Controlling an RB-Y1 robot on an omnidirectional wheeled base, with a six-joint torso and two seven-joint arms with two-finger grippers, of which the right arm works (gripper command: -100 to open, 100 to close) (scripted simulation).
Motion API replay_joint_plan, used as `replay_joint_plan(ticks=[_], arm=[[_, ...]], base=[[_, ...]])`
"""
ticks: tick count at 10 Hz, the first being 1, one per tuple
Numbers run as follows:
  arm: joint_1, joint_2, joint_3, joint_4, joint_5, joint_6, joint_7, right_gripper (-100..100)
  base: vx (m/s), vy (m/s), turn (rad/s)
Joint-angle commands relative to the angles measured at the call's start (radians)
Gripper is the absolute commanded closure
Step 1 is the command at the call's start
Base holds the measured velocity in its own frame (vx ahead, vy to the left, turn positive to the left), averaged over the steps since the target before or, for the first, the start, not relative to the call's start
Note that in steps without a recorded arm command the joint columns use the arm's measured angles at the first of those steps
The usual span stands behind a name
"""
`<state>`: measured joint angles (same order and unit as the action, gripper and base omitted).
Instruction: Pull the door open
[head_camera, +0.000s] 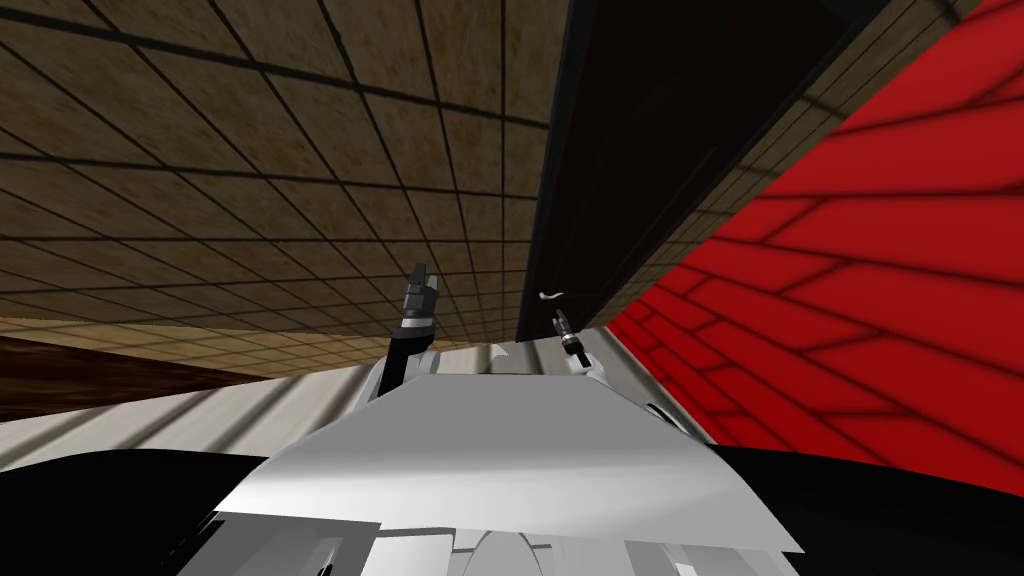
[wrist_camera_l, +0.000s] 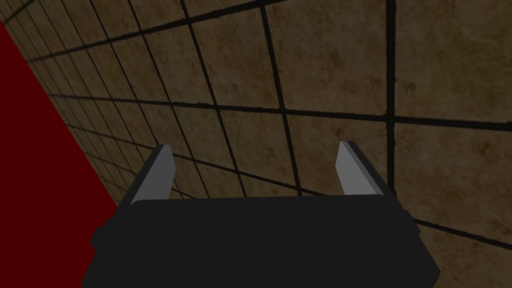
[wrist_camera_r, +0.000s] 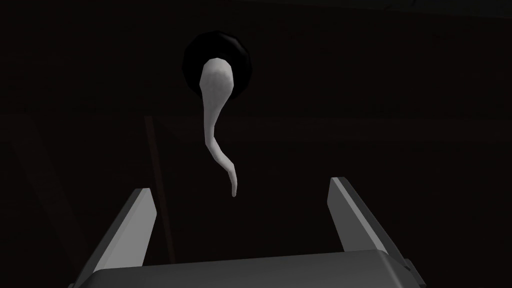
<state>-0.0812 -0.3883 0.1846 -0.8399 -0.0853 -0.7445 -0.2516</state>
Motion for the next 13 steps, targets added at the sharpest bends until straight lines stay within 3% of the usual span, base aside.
replay_joint_plan(ticks=[1, 3, 4, 7, 8, 13], arm=[[-0.014, -0.007, 0.003, 0.032, 0.0, -0.002, -0.006, -100], [-0.032, -0.017, 0.008, 0.077, 0.0, -0.008, -0.014, -100], [-0.035, -0.013, 0.007, 0.078, 0.0, -0.012, -0.013, -100], [-0.069, -0.011, -0.035, 0.15, 0.009, -0.033, -0.016, -100], [-0.069, -0.011, -0.035, 0.15, 0.009, -0.033, -0.016, -100], [-0.127, -0.007, -0.11, 0.274, 0.025, -0.068, -0.021, -100]], base=[[0.069, -0.071, 0.096], [0.068, -0.097, 0.114], [0.031, -0.051, 0.027], [0.061, 0.021, 0.144], [0.055, 0.022, 0.027], [0.08, 0.012, 0.142]])
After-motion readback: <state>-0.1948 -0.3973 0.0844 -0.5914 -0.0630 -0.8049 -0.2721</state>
